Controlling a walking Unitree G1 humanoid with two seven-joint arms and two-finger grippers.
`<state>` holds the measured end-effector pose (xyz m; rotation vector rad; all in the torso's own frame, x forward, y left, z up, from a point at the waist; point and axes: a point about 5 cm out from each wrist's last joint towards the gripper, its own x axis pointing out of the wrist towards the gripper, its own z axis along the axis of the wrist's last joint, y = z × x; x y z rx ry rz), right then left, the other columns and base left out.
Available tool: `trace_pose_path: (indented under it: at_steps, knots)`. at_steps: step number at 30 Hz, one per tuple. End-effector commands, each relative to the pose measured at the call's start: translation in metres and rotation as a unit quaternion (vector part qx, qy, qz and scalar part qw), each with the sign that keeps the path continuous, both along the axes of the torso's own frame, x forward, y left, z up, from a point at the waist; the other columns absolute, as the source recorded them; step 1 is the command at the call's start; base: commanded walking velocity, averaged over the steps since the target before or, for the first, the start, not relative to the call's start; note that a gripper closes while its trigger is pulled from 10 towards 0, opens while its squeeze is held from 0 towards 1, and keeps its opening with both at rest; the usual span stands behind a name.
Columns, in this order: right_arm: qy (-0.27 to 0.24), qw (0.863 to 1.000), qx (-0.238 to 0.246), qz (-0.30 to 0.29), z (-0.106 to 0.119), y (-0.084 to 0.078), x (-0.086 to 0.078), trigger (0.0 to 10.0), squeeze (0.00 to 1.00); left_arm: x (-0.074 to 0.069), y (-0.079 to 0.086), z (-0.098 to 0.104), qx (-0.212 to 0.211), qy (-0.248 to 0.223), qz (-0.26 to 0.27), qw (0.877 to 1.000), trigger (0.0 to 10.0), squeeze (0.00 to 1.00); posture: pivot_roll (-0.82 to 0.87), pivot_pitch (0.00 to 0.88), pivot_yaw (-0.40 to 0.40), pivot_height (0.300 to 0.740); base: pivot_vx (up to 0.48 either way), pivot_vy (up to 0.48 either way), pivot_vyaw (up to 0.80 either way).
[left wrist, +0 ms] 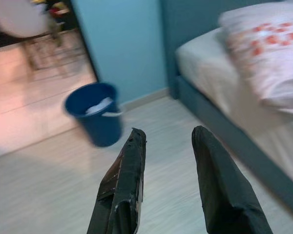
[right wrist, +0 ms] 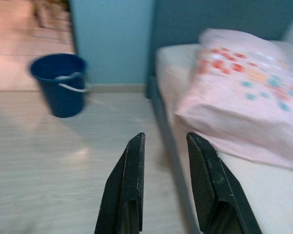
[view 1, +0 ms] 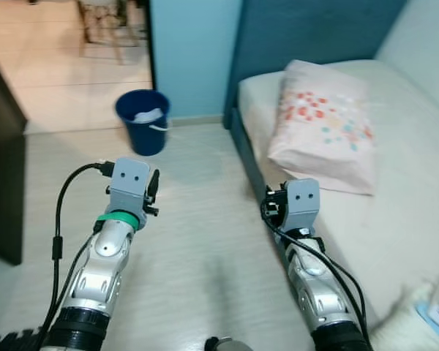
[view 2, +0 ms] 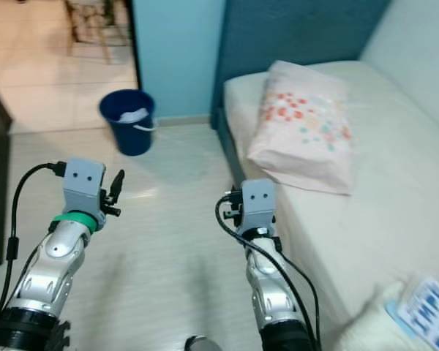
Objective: Clean up the room
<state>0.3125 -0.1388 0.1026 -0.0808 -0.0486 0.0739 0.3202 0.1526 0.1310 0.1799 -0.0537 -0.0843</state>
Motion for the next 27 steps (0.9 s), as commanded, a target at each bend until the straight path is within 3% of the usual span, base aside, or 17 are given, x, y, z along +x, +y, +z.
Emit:
trace_pose_path:
  at_steps: [1, 6, 11, 27]
  knots:
    - [0.016, 1.000, 0.001, -0.007, -0.0066, -0.0032, -0.0016, 10.0, 0.00, -0.0004, -0.0011, -0.0055, 0.001, 0.015, 0.000, 1.000, 10.0, 0.00, 0.02, 0.037, 0.032, 0.740, 0.000, 0.000, -0.80]
    - [0.015, 1.000, 0.000, -0.007, -0.0062, -0.0029, -0.0014, 10.0, 0.00, 0.0000, -0.0010, -0.0049, 0.002, 0.014, 0.001, 1.000, 10.0, 0.00, 0.02, 0.038, 0.033, 0.740, 0.000, 0.000, -0.80]
    - [0.010, 1.000, -0.004, -0.005, -0.0050, -0.0015, -0.0009, 10.0, 0.00, 0.0000, -0.0005, -0.0026, 0.006, 0.001, 0.004, 1.000, 10.0, 0.00, 0.02, 0.038, 0.033, 0.740, 0.000, 0.000, 0.00]
    - [0.009, 1.000, -0.003, -0.002, -0.0046, -0.0007, -0.0008, 10.0, 0.00, 0.0011, 0.0003, -0.0003, 0.012, -0.007, 0.008, 1.000, 10.0, 0.00, 0.02, 0.043, 0.031, 0.740, 0.453, 0.000, 0.00]
